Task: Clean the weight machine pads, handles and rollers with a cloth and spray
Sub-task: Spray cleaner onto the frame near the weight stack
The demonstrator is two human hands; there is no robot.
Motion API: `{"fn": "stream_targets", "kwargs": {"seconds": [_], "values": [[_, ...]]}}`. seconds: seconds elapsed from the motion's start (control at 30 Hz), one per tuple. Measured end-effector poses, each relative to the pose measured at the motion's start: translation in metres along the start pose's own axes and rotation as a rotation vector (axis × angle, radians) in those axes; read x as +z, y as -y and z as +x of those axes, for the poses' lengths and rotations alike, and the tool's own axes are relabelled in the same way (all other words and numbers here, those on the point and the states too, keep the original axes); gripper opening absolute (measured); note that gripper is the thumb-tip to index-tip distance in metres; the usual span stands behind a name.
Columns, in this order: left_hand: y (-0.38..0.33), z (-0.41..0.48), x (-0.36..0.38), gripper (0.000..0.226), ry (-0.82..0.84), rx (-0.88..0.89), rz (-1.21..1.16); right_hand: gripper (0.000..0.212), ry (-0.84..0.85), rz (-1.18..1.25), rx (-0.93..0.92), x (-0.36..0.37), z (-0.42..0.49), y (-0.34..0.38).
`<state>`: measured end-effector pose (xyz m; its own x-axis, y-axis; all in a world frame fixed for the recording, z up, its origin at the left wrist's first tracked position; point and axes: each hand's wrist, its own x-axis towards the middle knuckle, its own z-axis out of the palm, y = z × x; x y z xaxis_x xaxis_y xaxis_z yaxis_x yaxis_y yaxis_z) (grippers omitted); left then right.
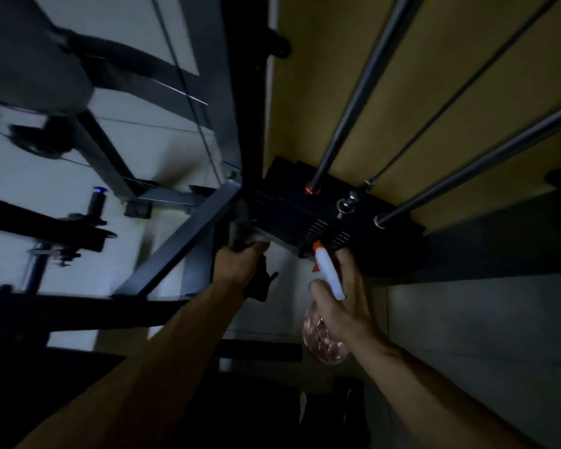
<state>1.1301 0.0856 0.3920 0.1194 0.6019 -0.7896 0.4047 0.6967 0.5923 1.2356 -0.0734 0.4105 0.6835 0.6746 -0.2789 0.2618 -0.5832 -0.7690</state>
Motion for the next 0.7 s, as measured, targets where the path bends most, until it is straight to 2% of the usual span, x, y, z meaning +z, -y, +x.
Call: {"fn": "stream_targets", "kwargs": {"seconds": [0.1,0.27,0.4,0.53,0.7], "values": [[-0.007,-0.016,-0.062,0.017,-0.051,-0.022,-0.169,0.024,-0.059,0.003,-0.114,0.030,0.002,0.051],[-0.015,-0.033,-0.152,0.009,-0.093,-0.067,-0.284,0.020,0.034,0.066,-0.212,0.090,0.016,0.130],[-0.013,-0.038,-0.180,0.008,-0.159,-0.040,-0.229,0.010,0.072,0.104,-0.253,0.130,0.028,0.164],[0.003,-0.034,-0.193,0.008,-0.150,-0.050,-0.284,0.014,0.144,0.042,-0.348,0.162,0.036,0.173],[0.015,-0.035,-0.198,0.007,-0.142,-0.049,-0.324,0.020,0.134,-0.040,-0.392,0.184,0.039,0.170]]}}
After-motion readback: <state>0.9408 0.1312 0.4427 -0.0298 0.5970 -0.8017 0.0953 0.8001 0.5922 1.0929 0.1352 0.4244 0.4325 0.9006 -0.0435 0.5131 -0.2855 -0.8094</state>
